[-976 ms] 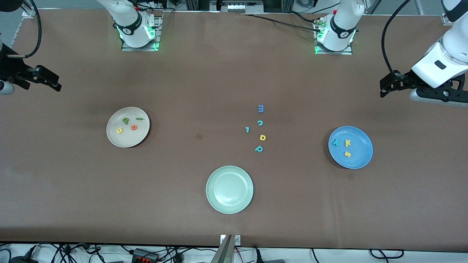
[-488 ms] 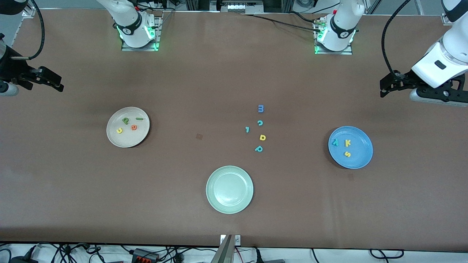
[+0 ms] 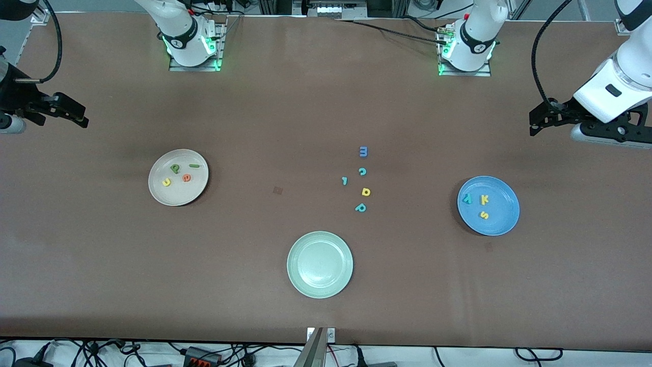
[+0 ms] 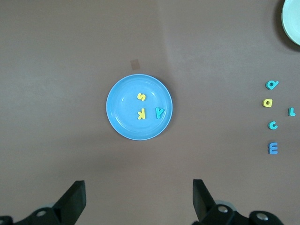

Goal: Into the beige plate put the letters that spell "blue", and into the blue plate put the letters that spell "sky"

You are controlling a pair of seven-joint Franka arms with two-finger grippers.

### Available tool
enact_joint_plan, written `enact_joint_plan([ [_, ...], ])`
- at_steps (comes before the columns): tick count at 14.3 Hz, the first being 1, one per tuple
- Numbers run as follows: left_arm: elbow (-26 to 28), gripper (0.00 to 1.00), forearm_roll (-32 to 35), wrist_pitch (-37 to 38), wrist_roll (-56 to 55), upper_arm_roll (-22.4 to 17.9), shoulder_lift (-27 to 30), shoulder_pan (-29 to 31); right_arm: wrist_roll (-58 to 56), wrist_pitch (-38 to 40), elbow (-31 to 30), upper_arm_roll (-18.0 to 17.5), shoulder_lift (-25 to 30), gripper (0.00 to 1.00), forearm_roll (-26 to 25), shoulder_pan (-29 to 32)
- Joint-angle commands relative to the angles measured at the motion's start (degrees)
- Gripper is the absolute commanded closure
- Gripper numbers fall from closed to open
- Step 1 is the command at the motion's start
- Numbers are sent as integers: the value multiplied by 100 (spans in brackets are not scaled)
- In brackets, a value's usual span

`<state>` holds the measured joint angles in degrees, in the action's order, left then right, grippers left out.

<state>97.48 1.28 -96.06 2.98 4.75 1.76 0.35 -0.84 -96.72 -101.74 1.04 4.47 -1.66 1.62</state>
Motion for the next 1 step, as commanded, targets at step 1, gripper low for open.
enact_joint_plan([
  [1,-195,0,-111,122,124,8,-88,18,-145,-23,-109,-51,142,0,42,93],
])
